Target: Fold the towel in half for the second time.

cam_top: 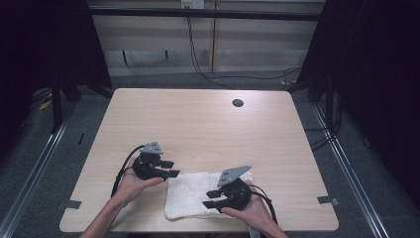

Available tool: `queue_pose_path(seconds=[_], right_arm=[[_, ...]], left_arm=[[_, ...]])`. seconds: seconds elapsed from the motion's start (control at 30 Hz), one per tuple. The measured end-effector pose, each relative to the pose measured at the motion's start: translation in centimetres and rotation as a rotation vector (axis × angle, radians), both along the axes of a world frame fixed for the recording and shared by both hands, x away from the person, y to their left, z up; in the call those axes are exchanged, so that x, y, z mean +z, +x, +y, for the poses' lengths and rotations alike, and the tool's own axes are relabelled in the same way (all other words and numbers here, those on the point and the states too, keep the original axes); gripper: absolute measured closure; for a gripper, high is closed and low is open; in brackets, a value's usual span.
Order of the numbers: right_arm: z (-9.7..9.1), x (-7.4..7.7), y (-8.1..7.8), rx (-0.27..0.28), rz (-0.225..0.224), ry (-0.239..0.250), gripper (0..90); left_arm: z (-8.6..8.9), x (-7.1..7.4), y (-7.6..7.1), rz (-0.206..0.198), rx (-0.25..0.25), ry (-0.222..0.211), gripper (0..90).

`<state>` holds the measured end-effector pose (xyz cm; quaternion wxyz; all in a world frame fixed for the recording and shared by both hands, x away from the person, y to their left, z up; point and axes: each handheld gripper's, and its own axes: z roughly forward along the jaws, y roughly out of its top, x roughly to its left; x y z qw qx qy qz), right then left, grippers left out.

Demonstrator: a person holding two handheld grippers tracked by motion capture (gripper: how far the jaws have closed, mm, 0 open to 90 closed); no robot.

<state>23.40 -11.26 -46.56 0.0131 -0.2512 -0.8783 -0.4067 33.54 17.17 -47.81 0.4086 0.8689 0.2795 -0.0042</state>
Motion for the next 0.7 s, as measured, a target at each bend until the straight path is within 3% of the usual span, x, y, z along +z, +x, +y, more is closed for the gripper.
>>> queue_pose_path(seconds=[0.27, 0.33, 0.5, 0.7], right_arm=[[5.4, 0.2, 0.0, 0.079, 0.016, 0.015, 61.3], [6.9, -0.1, 0.1, 0.100, 0.017, -0.020, 60.7], [9.2, -1.0, 0.6, 0.121, 0.036, -0.037, 56.3], [10.9, -2.3, 0.5, 0.134, 0.022, -0.060, 52.0]], left_arm=[[0.3, -0.2, 0.2, 0.005, 0.002, -0.004, 52.6], [0.5, -0.4, 0.4, 0.009, 0.014, -0.006, 52.6], [0.6, -0.5, 0.5, 0.013, 0.017, -0.012, 51.8], [0.5, -0.7, 0.4, 0.008, 0.014, -0.002, 50.7]])
